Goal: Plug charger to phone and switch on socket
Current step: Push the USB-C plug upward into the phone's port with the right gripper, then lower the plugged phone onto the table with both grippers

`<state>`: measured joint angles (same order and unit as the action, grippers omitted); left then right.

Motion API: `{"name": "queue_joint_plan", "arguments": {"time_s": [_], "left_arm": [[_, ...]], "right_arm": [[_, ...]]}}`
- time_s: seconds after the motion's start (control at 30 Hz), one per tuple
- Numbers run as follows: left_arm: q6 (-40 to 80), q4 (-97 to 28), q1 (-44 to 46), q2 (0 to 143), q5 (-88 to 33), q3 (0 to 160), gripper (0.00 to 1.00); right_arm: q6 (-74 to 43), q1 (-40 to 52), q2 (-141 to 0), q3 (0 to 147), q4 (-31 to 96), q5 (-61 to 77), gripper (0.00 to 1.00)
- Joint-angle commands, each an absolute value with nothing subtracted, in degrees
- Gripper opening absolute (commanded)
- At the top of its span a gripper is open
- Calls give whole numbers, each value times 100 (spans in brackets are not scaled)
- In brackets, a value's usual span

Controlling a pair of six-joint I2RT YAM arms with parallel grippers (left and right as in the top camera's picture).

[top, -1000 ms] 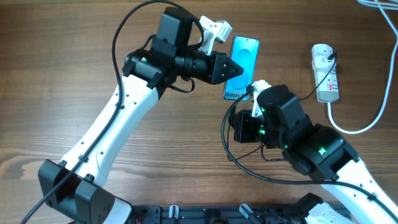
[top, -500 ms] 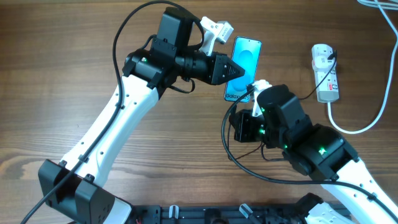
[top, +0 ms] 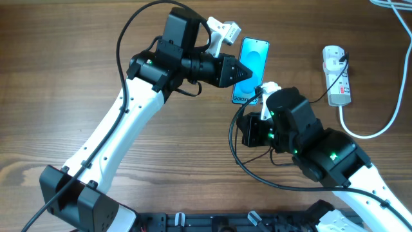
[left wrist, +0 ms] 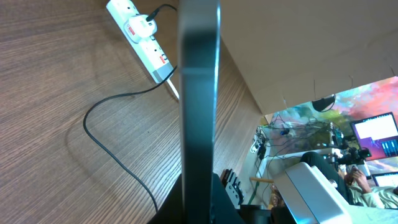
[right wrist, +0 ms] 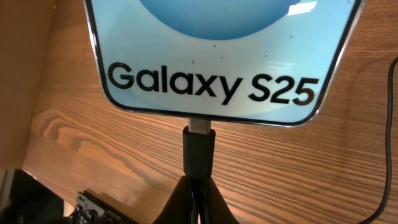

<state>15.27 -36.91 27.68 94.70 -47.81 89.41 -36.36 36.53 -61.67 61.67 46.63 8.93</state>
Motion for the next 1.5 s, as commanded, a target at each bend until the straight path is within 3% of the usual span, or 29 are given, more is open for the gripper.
{"name": "queue_joint_plan", "arguments": {"time_s": [0.0,1.47], "left_arm": [[1387,-3675,2746,9268,-4836,9000,4],[1389,-3905,2751,9268,-5033,9000,4]], "right_arm": [[-3551,3623,-6173,6340,4663,720,4],[-3599,3623,-6165,6344,4056,82,5]]}}
